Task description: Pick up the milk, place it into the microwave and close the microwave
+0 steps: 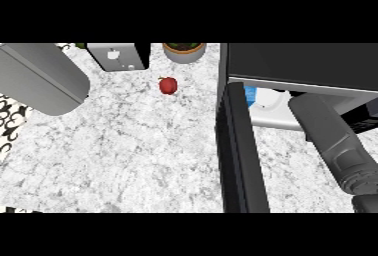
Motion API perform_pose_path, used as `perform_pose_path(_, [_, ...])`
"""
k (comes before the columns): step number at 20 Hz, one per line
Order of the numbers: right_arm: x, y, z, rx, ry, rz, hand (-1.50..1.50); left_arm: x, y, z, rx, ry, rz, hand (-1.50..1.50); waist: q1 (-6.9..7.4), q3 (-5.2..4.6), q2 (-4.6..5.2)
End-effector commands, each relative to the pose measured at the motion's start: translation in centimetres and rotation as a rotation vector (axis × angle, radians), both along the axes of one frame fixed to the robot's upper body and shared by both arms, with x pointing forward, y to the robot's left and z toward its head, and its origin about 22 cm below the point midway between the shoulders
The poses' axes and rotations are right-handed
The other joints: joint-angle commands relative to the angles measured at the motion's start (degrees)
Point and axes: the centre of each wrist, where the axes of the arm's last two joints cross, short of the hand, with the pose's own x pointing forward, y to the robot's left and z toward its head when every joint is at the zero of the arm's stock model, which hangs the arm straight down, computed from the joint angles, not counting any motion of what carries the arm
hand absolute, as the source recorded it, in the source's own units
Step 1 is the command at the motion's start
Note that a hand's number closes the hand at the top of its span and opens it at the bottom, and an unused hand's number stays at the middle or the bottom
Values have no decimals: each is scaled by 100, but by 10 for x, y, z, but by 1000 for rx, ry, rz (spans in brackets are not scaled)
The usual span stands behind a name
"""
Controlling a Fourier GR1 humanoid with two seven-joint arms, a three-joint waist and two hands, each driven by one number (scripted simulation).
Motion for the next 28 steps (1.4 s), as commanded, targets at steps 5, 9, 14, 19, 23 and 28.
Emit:
perform_pose_path(5, [-3,-12,-3,-91,-21,-106,-150,10,5,-2,30,6,4,-150,61,7,28])
perform_pose_path(9, [2,-5,4,-89,-22,-37,-150,12,6,-4,52,7,-11,-150,133,5,35])
perform_pose_path(14, [4,4,6,-24,6,75,-150,18,-3,-7,59,33,-83,-150,63,6,-3])
perform_pose_path(19, [4,13,5,80,36,176,-150,26,-11,-9,54,34,-137,-150,-47,5,-48])
perform_pose_path(23, [3,5,3,193,45,230,-150,28,-15,-11,66,19,-226,-150,-80,1,-80])
perform_pose_path(28, [-4,14,-13,326,76,334,-150,39,-28,-18,37,30,-257,-150,-236,-9,-137])
